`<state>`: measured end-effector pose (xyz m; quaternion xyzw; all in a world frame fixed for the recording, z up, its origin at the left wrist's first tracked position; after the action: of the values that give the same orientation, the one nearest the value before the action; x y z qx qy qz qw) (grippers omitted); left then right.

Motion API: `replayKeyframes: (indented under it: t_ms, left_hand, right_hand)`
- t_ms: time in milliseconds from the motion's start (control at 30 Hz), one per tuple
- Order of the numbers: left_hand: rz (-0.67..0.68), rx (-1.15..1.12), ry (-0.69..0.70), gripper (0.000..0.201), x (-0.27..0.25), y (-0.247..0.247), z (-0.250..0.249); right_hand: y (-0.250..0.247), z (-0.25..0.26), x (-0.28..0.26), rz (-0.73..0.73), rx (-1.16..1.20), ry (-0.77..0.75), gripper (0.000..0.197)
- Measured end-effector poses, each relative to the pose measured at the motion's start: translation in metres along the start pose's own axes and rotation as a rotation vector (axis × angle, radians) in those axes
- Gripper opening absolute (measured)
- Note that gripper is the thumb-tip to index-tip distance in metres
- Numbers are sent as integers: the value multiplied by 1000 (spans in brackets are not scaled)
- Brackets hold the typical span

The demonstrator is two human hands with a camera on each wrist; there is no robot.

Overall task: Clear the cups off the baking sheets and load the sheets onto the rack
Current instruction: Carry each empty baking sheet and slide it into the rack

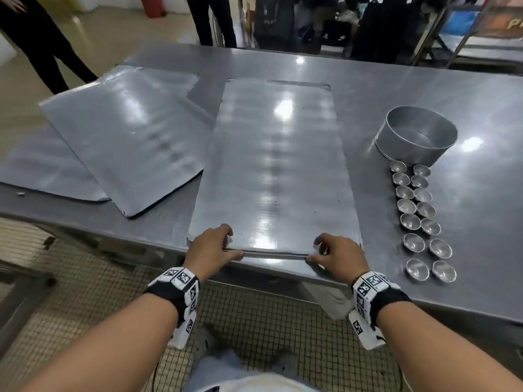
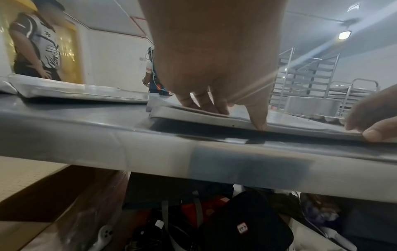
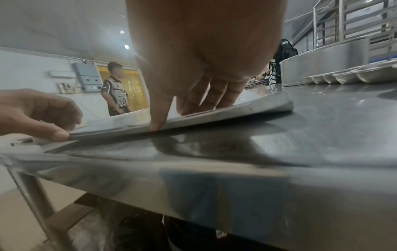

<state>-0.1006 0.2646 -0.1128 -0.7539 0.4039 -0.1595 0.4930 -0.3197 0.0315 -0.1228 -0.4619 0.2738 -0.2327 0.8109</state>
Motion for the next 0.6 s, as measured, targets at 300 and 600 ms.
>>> replayKeyframes:
  t_ms: [300, 600]
  left_hand:
    - [-34, -146, -113, 50, -17, -7, 18]
    - [-199, -245, -437, 73, -29, -7, 76]
  right_hand:
    - [-7, -21, -6, 84, 90, 13, 43]
    - [-2, -85, -12, -193, 116, 439, 66]
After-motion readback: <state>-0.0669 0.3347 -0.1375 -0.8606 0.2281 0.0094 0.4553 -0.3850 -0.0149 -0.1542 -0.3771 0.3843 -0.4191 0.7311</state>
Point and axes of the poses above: each hand's wrist, its own x-axis towards the middle knuckle, its own y-axis out of the palm, z = x × y, the point moved 6 cm from there along x, towards the middle knuckle, and after that the axes turned 2 degrees about y, right-handed, at the moved point
